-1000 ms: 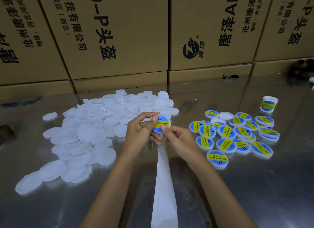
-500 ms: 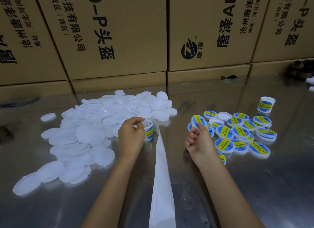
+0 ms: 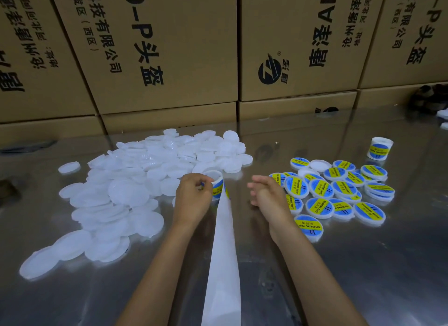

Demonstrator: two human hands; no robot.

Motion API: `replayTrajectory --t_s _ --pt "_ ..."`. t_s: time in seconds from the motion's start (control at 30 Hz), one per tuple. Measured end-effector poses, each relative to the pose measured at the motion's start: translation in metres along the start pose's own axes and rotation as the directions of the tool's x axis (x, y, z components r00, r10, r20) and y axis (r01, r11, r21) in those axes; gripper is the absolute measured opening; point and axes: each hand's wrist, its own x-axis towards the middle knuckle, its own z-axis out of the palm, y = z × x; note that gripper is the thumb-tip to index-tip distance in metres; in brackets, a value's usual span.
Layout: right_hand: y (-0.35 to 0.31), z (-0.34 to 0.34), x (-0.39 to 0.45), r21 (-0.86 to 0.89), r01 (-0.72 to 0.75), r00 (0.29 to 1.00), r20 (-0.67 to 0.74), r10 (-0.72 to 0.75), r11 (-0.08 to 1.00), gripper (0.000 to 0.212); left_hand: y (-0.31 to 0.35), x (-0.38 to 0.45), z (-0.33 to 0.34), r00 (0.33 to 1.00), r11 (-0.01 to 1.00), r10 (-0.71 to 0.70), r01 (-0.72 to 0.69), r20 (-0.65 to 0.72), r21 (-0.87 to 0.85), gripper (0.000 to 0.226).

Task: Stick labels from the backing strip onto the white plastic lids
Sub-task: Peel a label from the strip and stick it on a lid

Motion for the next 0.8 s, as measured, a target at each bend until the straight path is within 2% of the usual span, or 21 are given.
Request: replayTrajectory --t_s 0.1,0.2,0.3,0.4,0.5,0.57,0.63,0.7,0.73,0.8 --pt "0.012 0.004 0.003 -0.204 0.116 0.983 0.164 -0.083 0.972 0.044 0.003 -0.002 0.007 0.997 0.998 0.033 -0.029 0.073 -0.064 0.018" --pt "0.019 0.004 0.008 -0.236 0.156 0.968 0.230 -0.101 0.959 0.049 0.007 -0.006 0.013 0.985 0.990 0.077 -0.058 0.154 -0.129 0.019" --pt "0.020 0.004 0.010 -0.188 0.199 0.965 0.211 -0.159 0.962 0.036 0.011 -0.010 0.019 0.969 0.975 0.130 -0.086 0.211 -0.204 0.020" --pt "0.020 0.003 0.012 -0.125 0.188 0.978 0.120 -0.173 0.974 0.032 0.016 -0.013 0.022 0.944 0.955 0.180 -0.100 0.275 -0.280 0.026" --pt "0.021 0.000 0.015 -0.189 0.177 0.984 0.005 -0.179 0.966 0.031 0.020 -0.012 0.021 0.924 0.950 0.183 -0.077 0.337 -0.304 0.041" --pt "0.021 0.000 0.016 -0.213 0.174 0.983 -0.018 -0.182 0.961 0.031 0.019 -0.009 0.014 0.952 0.983 0.149 -0.113 0.268 -0.148 0.048" --pt "0.021 0.000 0.016 -0.234 0.180 0.982 -0.020 -0.190 0.955 0.030 0.012 -0.005 -0.001 0.982 0.978 0.117 -0.141 0.151 0.156 0.048" --pt "0.021 0.000 0.017 -0.255 0.191 0.979 -0.016 -0.201 0.948 0.030 0.002 0.000 -0.021 0.996 0.878 0.036 -0.073 0.087 0.473 0.043" --pt "0.021 0.000 0.017 -0.266 0.193 0.979 -0.014 -0.204 0.945 0.030 -0.002 0.002 -0.031 0.997 0.823 -0.031 -0.016 0.074 0.568 0.041" --pt "0.022 -0.001 0.017 -0.282 0.195 0.978 -0.013 -0.207 0.939 0.030 -0.007 0.004 -0.044 0.980 0.756 -0.181 0.084 0.085 0.649 0.045"
